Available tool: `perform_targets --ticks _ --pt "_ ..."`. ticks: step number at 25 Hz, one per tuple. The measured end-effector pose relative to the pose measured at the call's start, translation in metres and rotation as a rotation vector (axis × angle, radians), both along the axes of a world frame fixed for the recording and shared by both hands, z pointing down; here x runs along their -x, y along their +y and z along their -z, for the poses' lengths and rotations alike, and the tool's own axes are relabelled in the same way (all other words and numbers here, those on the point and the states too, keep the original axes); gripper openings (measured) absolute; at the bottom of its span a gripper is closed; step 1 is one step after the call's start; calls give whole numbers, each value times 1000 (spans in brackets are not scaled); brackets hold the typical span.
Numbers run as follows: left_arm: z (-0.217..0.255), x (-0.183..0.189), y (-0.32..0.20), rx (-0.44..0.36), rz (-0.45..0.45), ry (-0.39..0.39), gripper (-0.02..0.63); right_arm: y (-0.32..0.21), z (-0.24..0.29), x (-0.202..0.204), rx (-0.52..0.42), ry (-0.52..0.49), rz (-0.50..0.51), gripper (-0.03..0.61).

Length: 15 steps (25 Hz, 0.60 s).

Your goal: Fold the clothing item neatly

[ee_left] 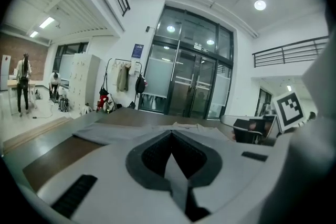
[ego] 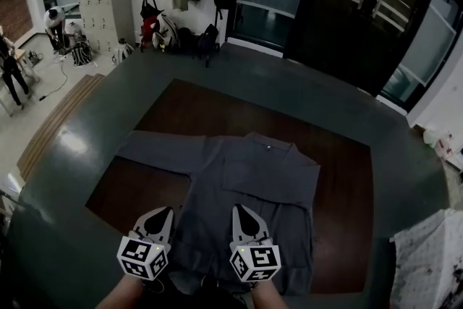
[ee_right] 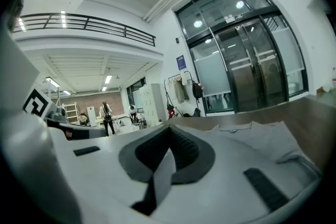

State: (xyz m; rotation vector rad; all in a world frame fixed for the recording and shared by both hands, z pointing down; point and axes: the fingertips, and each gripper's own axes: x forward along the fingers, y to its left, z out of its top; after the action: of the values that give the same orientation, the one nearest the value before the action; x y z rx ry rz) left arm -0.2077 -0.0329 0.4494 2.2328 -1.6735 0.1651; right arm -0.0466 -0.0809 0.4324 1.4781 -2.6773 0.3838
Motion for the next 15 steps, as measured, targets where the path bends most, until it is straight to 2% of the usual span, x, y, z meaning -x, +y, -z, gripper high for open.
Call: perform_targets --ticks 3,7,12,15 --pt "8 2 -8 -49 -71 -48 9 -4 2 13 -4 13 -22 -11" --pt "-2 27 -23 -32 -149 -8 9 -12 -3 50 3 25 -76 -11" --pt "-18 102 -51 -2 -211 6 9 -28 -12 128 30 49 -129 -11" --pt "-28 158 -69 11 -204 22 9 -40 -17 177 38 78 -148 -11"
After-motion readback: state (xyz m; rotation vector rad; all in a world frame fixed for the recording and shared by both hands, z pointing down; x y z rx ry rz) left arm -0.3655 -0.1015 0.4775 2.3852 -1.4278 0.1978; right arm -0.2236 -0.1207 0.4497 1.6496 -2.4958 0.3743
